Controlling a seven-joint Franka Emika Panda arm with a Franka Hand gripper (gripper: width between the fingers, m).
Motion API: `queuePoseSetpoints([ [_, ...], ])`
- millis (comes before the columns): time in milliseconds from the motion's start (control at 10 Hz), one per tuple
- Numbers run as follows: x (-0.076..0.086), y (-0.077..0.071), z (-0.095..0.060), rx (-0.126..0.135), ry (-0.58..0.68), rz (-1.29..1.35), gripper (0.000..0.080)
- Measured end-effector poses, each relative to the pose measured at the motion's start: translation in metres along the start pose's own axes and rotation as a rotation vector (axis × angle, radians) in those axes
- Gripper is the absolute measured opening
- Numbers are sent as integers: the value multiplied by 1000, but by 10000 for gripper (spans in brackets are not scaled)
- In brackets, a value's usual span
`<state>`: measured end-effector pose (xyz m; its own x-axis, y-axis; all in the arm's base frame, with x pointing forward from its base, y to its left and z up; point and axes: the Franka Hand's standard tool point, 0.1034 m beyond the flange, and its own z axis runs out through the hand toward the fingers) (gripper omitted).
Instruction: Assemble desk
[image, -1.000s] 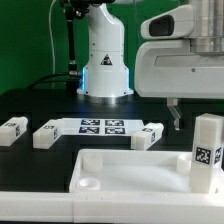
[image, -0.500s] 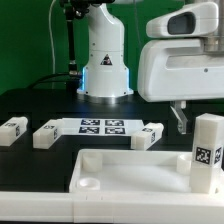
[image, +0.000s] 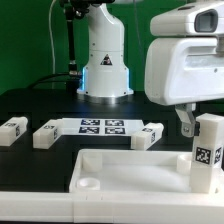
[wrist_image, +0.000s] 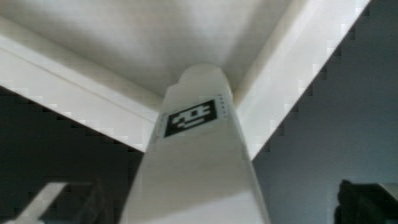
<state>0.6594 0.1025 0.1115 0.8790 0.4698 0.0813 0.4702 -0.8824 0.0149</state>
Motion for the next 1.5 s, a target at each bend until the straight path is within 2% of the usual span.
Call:
queuePoseSetpoints([
  [100,0,0,0,0,-1,-22,649],
  [200,0,0,0,0,-1,-20,523],
  [300,0,0,0,0,-1,-20,523],
  [400,0,0,0,1,-1,-5,383],
  [500,-1,1,0,0,-1,10,288],
  [700,-1,1,0,3,0,30,288],
  [900,-2,3,1,22,-1,251,288],
  [1300,-3,7,1,35,-2,640,289],
  [1500,-5,10,1,23,-6,835,291],
])
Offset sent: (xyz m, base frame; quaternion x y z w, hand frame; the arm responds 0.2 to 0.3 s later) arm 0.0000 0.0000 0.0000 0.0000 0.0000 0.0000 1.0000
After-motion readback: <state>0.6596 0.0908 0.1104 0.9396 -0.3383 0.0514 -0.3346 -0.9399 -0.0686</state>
